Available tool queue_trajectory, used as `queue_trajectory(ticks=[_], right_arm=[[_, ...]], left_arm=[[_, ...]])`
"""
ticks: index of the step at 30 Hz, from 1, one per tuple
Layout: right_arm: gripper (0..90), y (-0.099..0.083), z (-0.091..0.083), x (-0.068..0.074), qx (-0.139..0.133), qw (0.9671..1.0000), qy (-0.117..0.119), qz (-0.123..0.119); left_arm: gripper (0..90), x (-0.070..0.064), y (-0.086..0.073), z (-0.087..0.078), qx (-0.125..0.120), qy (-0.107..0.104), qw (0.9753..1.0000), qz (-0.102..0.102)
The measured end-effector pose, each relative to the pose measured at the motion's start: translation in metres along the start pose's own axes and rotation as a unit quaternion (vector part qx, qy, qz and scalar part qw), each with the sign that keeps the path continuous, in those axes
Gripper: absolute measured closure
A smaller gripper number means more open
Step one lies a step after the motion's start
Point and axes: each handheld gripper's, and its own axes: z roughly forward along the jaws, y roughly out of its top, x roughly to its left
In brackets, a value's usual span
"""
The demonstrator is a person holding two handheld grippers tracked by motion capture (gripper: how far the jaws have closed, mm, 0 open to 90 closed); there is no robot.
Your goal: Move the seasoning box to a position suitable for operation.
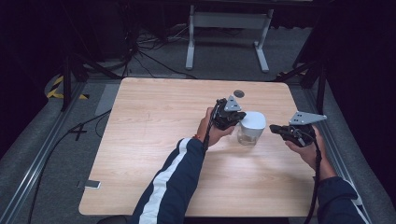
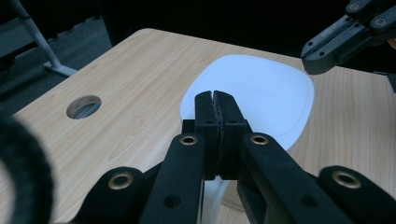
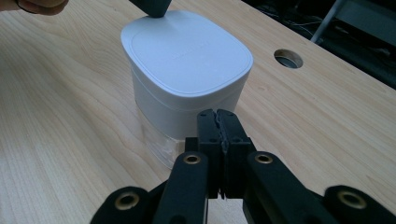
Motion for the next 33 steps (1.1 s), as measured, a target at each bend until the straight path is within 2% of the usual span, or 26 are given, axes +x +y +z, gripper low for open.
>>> queue_trajectory(ticks=[4,8,12,13,19,24,26,32,33], right_arm=[[89.2,0.001,-0.001,0.000,-0.001,1.0000,0.001,-0.001],[89.2,0.002,-0.001,0.001,-0.003,1.0000,0.002,-0.003],[89.2,0.001,-0.001,0.001,0.000,1.0000,0.004,-0.001],[89.2,0.001,-0.002,0.000,0.000,1.0000,0.003,-0.001],[89.4,0.001,-0.002,0.001,-0.006,1.0000,0.000,0.000],[89.4,0.002,-0.004,0.001,-0.011,0.9999,0.003,-0.001],[89.4,0.002,-0.005,0.001,-0.013,0.9999,0.004,-0.003],[89.5,0.004,-0.004,0.004,-0.013,0.9998,0.009,-0.011],[89.5,0.005,-0.004,0.005,-0.013,0.9998,0.009,-0.014]], left_arm=[[89.7,-0.005,0.002,0.001,0.006,0.006,0.9999,0.012],[89.8,-0.003,0.000,0.000,0.004,0.006,1.0000,0.006],[89.8,-0.002,0.000,-0.001,0.007,0.009,0.9999,0.009],[89.9,-0.002,-0.001,-0.001,0.001,0.007,1.0000,-0.003],[89.9,-0.003,-0.003,-0.002,-0.002,0.011,0.9999,0.002],[89.9,-0.002,-0.005,-0.003,-0.008,0.008,0.9999,-0.005],[89.9,-0.002,-0.006,-0.003,-0.013,0.009,0.9998,-0.014],[89.9,-0.003,-0.008,-0.003,-0.023,0.010,0.9996,-0.013],[89.9,-0.003,-0.009,-0.003,-0.024,0.008,0.9995,-0.020]])
